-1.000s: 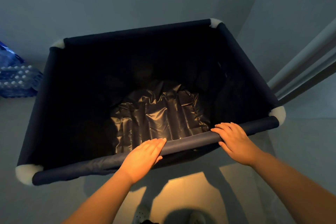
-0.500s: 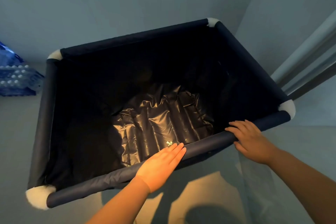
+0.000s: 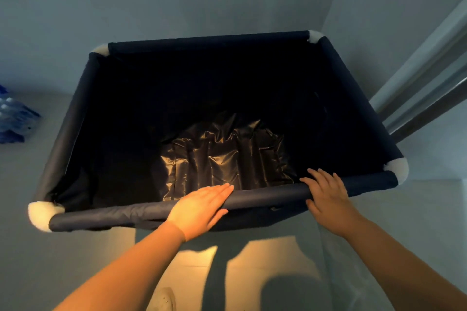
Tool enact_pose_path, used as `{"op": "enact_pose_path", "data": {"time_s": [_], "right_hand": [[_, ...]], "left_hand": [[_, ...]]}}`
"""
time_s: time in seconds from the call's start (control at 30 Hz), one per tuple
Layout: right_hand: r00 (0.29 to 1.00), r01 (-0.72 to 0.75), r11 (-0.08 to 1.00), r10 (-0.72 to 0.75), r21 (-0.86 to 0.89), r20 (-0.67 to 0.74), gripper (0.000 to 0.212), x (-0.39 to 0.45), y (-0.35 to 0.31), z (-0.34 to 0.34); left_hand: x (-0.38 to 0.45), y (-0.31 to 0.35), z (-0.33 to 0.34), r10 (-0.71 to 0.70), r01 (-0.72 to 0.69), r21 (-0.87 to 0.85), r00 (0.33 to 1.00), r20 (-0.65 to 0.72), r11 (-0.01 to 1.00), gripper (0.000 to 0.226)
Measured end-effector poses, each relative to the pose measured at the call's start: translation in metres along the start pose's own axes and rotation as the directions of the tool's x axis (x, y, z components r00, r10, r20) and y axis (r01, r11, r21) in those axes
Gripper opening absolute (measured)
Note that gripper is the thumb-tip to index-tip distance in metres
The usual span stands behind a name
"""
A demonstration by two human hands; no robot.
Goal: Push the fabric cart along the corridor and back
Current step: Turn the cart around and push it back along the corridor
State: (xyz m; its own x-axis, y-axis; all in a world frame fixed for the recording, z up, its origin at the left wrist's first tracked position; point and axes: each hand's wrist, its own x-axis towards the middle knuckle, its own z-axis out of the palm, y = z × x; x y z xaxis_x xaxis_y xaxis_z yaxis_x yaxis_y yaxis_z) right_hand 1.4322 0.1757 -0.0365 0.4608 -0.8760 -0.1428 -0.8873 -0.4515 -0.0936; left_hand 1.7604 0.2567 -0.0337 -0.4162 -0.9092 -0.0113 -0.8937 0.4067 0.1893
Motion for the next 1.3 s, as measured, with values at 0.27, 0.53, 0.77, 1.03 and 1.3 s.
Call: {"op": "enact_pose_path", "data": {"time_s": [0.27,0.53,0.77,1.03,1.3], "right_hand": [[0.994,-0.108,0.994,0.108,-0.019,-0.006,0.053,0.03,-0.058,0.008],[0.999,-0.032,0.999,0.032,0.021,0.031,0.059,0.079,-0.113,-0.002],[0.971,0.238,0.971,-0.239,-0.027,-0.004,0.066,0.14,-0.144,-0.013],[0.932,0.36,0.93,-0.354,-0.077,0.076,0.076,0.193,-0.181,-0.009],[0.929,0.364,0.929,-0.357,-0.068,0.092,0.102,0.226,-0.216,-0.01]], "left_hand": [[0.021,-0.083,-0.012,0.081,-0.078,0.115,0.997,-0.016,0.99,0.051],[0.041,-0.171,-0.029,0.051,-0.046,0.07,0.996,-0.072,0.996,0.048],[0.053,-0.241,-0.04,0.024,-0.015,0.052,0.983,-0.182,0.999,0.05],[0.067,-0.312,-0.049,0.021,-0.003,0.092,0.98,-0.196,0.996,0.048],[0.063,-0.355,-0.054,-0.012,0.033,0.094,0.976,-0.22,0.995,0.047]]}}
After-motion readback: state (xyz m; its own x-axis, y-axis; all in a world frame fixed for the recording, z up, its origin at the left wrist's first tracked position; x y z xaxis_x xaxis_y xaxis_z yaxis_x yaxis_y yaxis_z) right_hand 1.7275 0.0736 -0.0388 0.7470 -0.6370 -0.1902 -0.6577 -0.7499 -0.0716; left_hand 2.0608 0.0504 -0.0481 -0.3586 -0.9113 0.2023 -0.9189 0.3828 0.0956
